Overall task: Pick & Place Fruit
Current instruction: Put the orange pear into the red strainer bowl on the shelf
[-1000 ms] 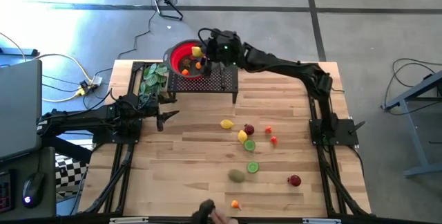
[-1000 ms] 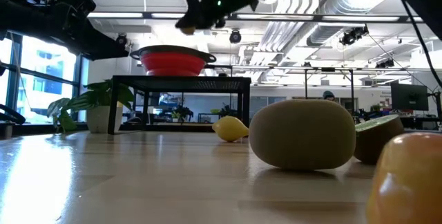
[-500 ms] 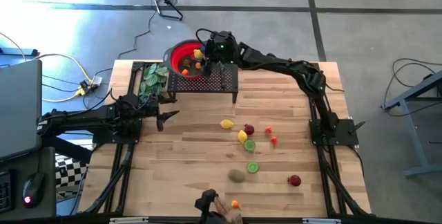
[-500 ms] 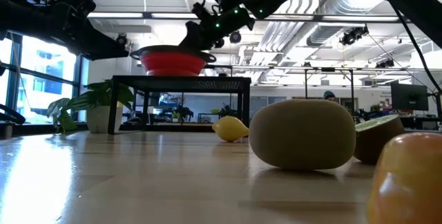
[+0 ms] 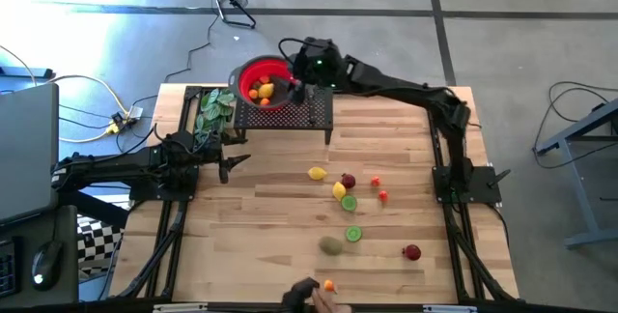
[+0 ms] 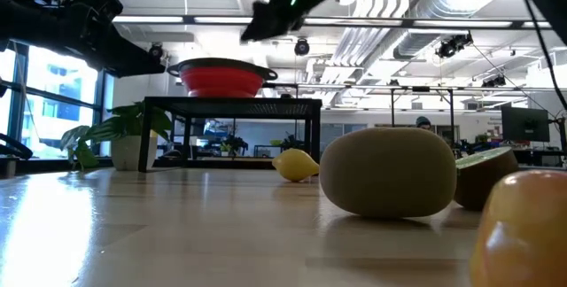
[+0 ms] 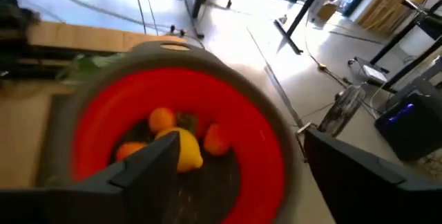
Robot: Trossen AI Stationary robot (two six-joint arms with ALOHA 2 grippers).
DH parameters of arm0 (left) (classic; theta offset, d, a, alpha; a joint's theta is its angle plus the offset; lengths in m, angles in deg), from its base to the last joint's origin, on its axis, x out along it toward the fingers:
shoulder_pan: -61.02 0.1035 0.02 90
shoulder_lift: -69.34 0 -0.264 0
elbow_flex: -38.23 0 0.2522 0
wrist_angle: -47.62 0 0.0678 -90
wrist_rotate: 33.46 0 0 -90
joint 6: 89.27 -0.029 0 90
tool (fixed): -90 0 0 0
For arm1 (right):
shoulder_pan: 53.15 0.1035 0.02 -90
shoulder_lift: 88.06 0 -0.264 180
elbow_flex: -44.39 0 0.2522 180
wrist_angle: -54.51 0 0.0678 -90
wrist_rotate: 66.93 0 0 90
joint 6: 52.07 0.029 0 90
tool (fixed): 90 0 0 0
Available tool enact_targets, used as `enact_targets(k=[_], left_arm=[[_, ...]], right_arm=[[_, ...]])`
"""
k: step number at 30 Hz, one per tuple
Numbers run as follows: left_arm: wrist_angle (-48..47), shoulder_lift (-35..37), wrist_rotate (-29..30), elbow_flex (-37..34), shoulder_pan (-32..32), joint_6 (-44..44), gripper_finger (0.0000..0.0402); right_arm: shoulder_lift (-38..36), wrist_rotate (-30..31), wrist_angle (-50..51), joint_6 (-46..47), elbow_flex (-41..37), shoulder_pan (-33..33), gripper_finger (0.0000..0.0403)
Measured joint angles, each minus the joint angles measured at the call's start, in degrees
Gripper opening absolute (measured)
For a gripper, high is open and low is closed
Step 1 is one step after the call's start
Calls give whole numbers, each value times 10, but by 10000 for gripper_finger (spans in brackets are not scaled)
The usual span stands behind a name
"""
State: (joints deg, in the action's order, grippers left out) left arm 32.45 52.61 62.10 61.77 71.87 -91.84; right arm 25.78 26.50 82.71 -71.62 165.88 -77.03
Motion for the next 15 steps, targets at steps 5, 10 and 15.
enact_targets(k=[5,10,15], left_arm=[[0,0,0,0,0,0,228],[1,0,1,0,0,0,228],[0,0,1,0,0,-1,228]], right_arm=[[-64,5,95,0,0,19,232],[-89,-55,188,34,0,16,122],[-87,-128,275,43,-9,14,12]])
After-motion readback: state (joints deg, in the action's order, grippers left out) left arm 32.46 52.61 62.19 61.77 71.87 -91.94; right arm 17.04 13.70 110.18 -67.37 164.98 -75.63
